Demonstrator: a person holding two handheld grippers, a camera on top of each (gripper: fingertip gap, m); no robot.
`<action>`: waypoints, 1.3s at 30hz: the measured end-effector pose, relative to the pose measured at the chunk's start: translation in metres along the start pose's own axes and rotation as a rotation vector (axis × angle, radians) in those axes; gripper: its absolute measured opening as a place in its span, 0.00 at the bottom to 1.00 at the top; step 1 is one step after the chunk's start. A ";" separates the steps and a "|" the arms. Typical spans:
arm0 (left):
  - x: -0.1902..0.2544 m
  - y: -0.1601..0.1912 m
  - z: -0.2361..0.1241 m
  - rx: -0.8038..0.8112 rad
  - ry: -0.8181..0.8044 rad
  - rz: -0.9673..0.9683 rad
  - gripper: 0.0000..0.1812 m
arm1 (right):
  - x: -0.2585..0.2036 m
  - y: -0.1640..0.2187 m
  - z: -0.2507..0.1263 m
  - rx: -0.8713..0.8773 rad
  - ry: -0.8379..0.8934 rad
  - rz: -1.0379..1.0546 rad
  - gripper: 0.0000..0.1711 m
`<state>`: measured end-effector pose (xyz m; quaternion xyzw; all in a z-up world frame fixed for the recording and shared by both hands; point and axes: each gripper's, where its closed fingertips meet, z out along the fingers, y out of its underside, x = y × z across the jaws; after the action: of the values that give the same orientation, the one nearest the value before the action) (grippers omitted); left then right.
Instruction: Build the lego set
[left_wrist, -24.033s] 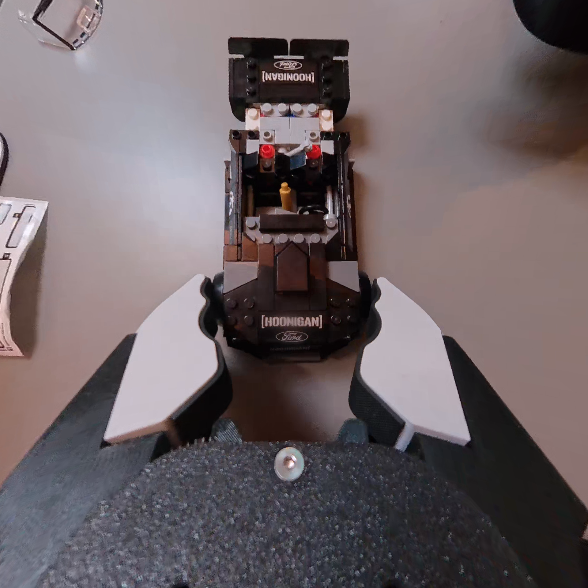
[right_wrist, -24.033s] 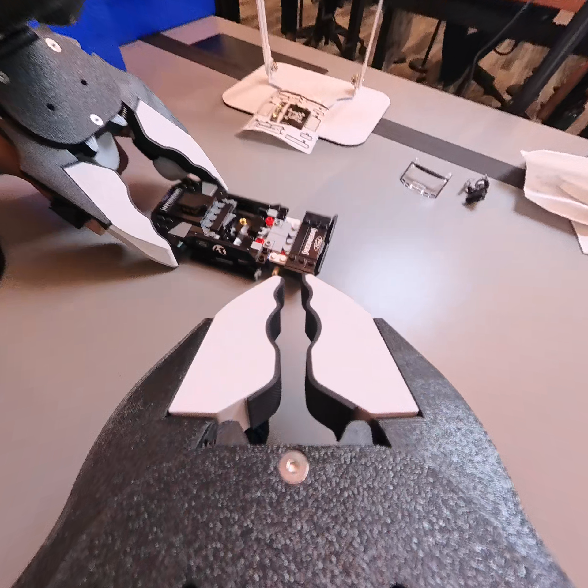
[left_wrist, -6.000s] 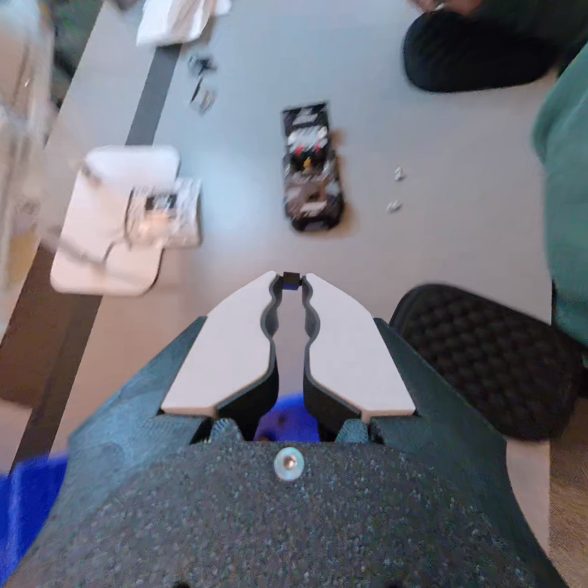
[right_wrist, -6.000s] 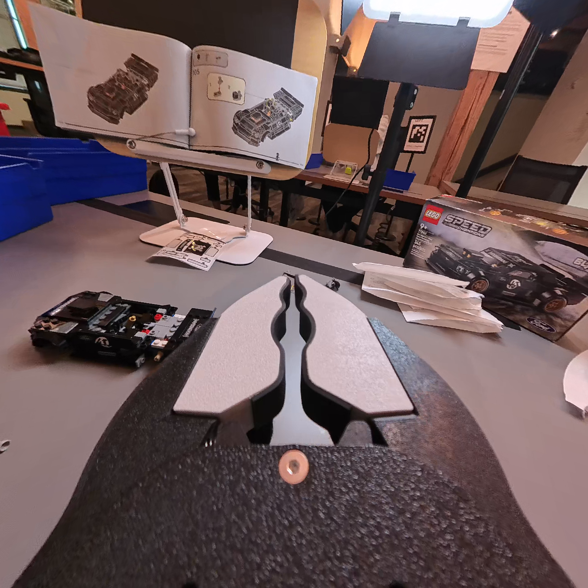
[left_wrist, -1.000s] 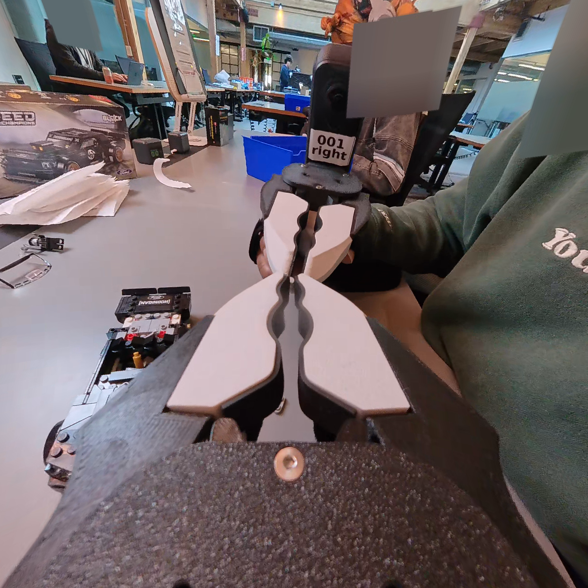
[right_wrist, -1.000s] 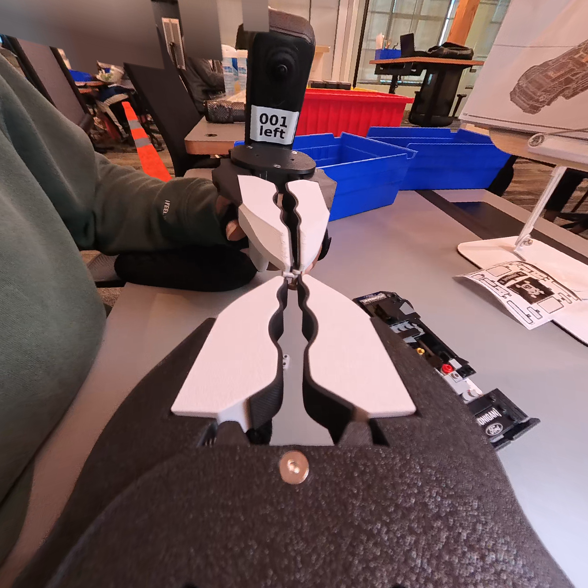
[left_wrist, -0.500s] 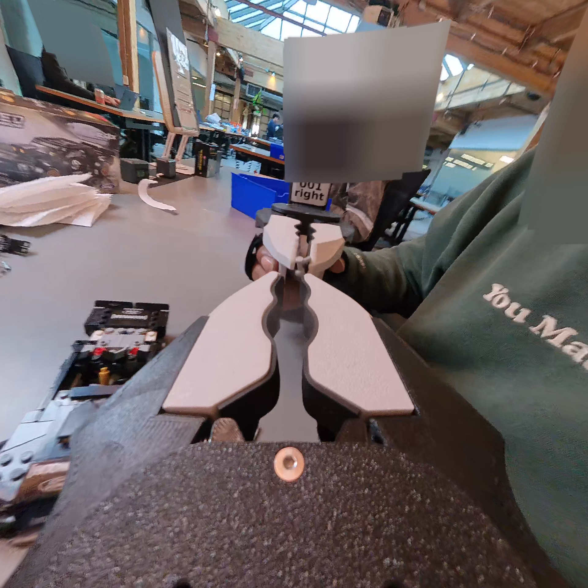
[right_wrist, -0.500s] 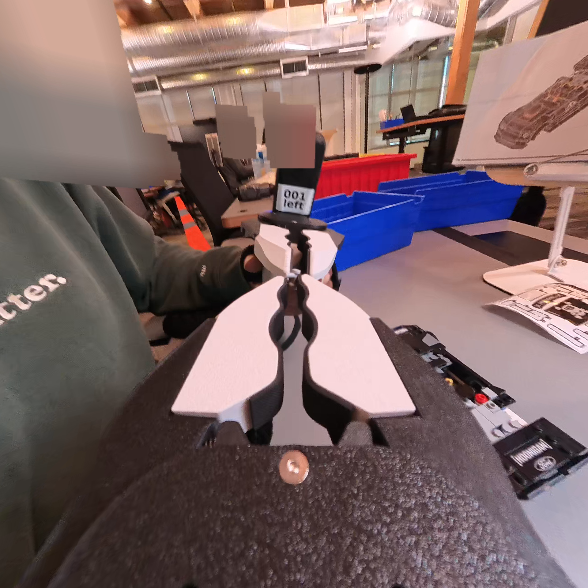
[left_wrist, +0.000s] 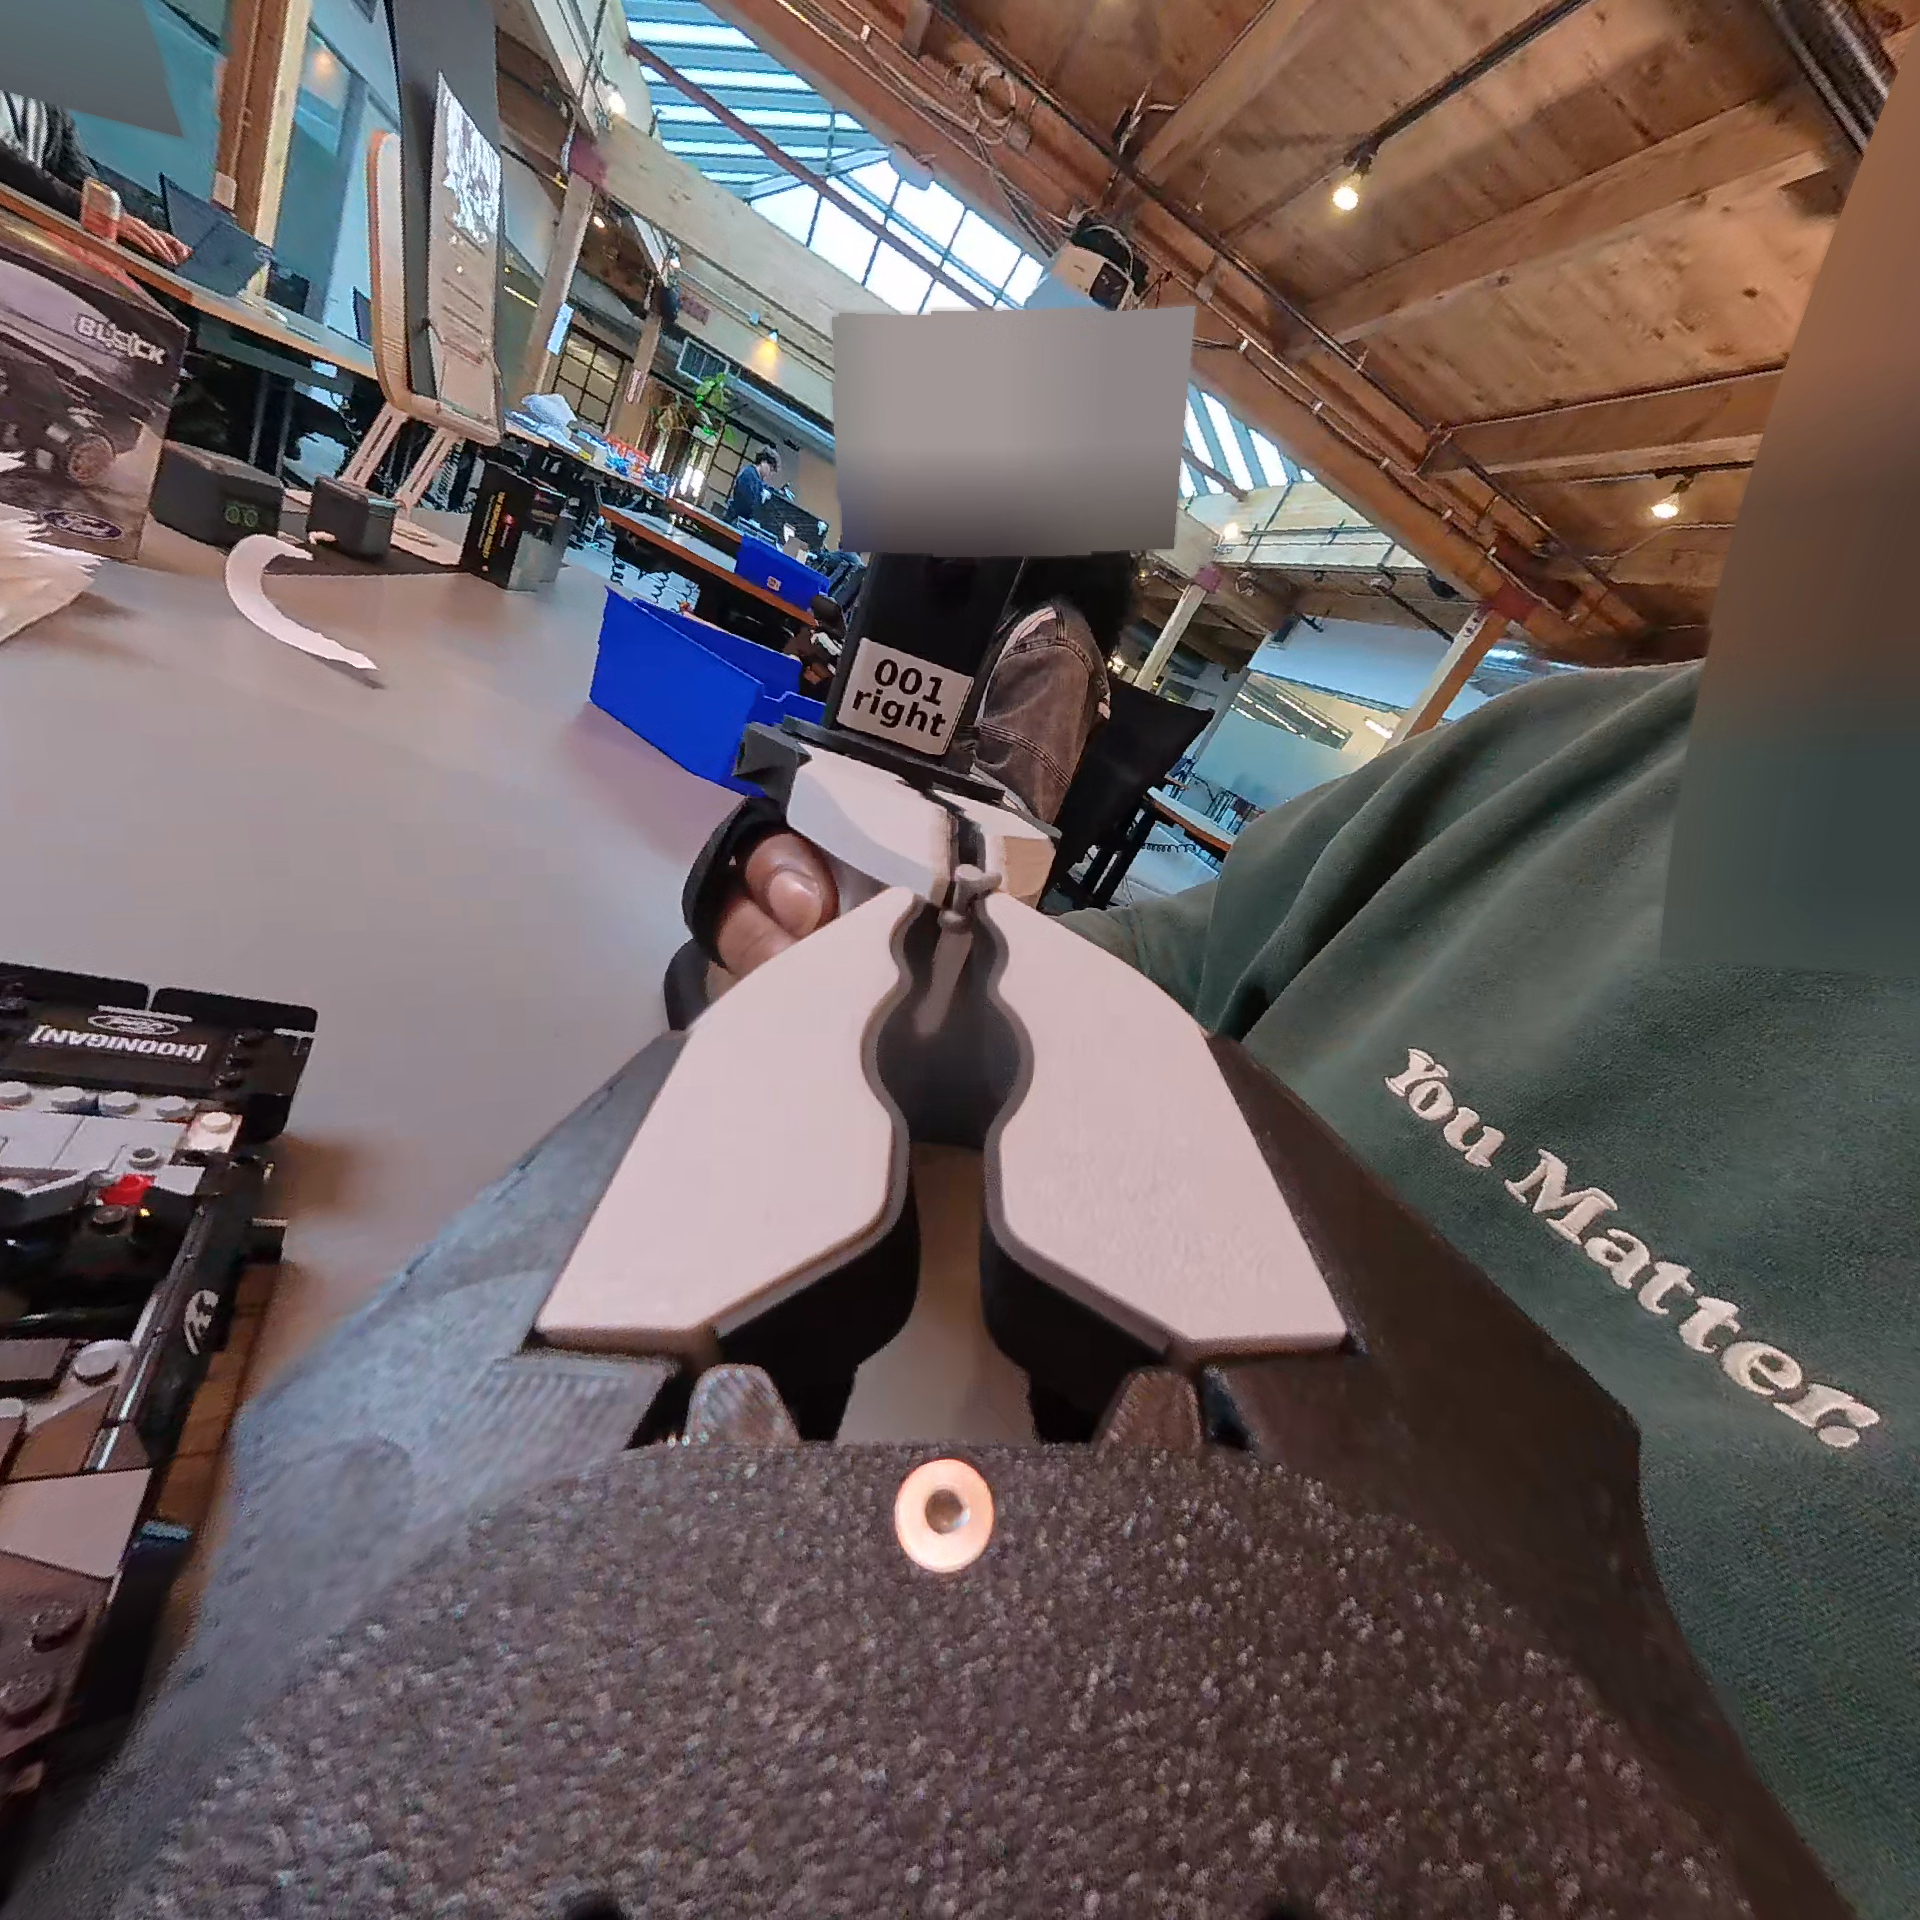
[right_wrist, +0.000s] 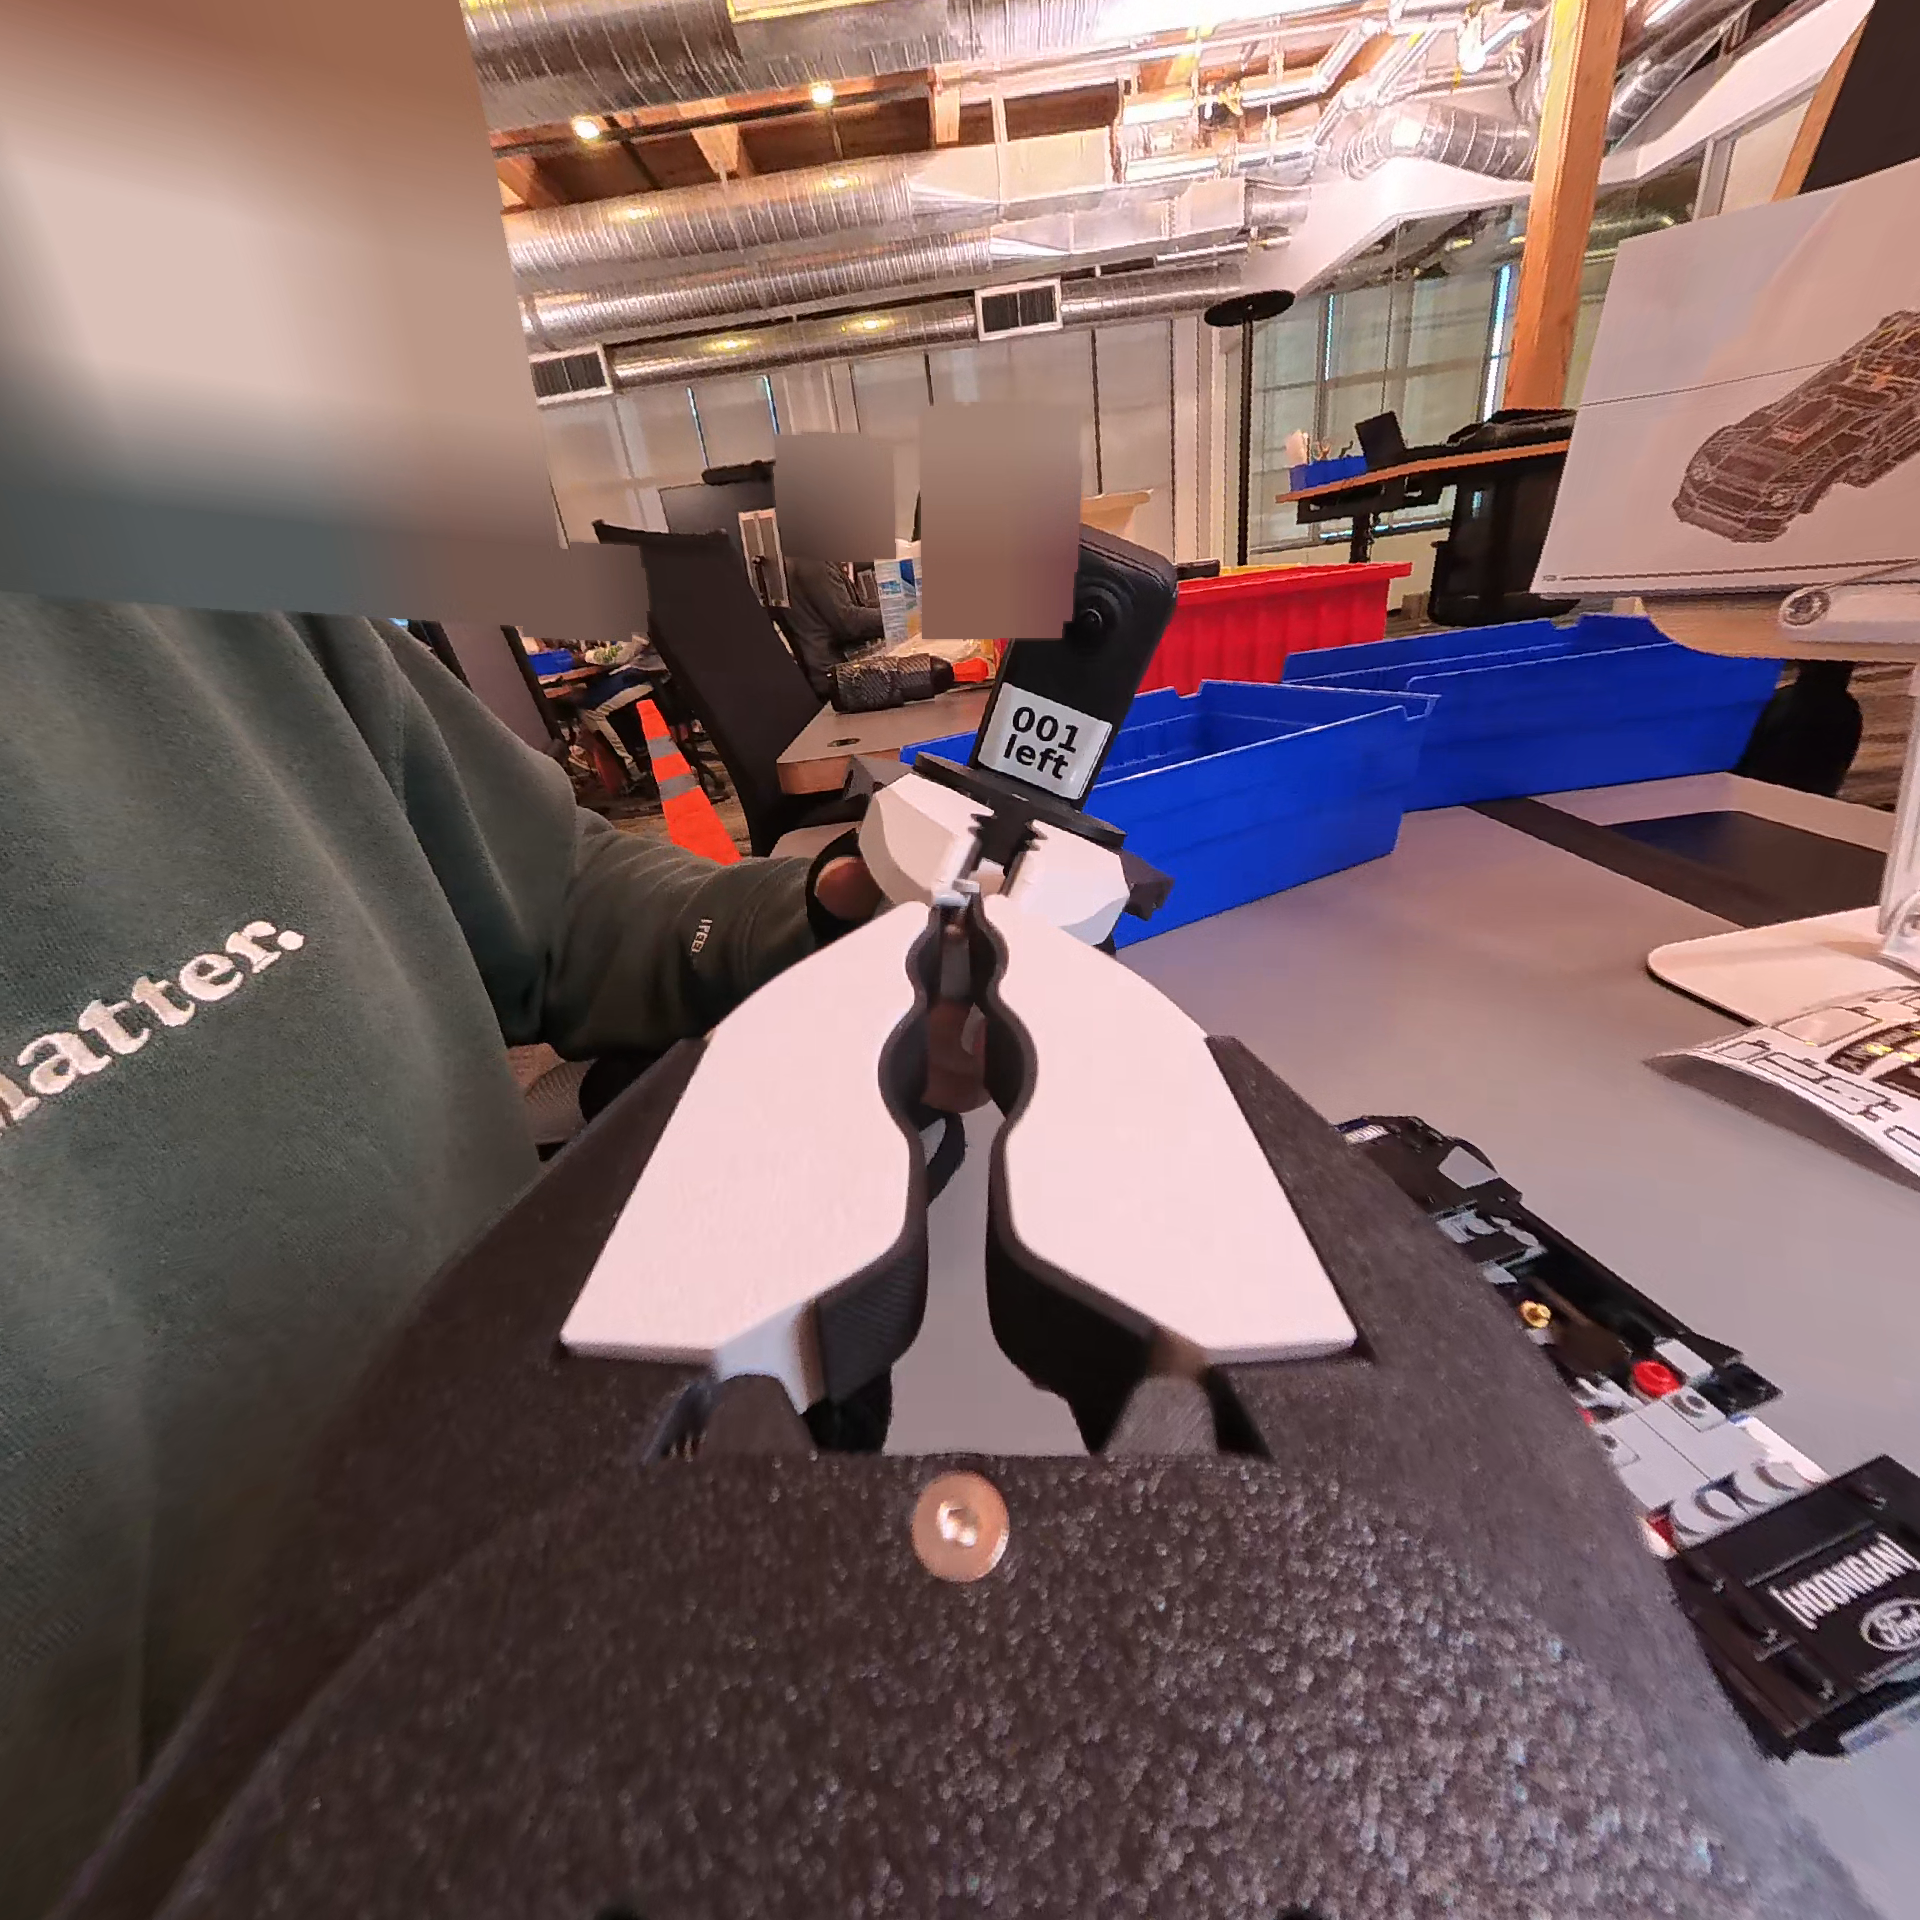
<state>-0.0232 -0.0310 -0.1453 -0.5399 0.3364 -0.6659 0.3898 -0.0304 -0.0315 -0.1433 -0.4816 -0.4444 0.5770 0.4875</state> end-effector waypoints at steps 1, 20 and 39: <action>-0.001 0.000 0.000 0.002 -0.005 0.002 0.03 | 0.001 0.000 0.000 0.003 0.007 -0.001 0.03; -0.010 -0.002 -0.003 0.020 -0.069 0.016 0.02 | 0.010 0.005 0.000 -0.038 0.079 -0.060 0.03; -0.018 -0.001 -0.004 0.034 -0.117 0.037 0.01 | 0.019 0.010 -0.001 -0.101 0.204 -0.235 0.03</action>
<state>-0.0249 -0.0142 -0.1536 -0.5648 0.3118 -0.6315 0.4301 -0.0318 -0.0143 -0.1556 -0.5063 -0.4743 0.4412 0.5693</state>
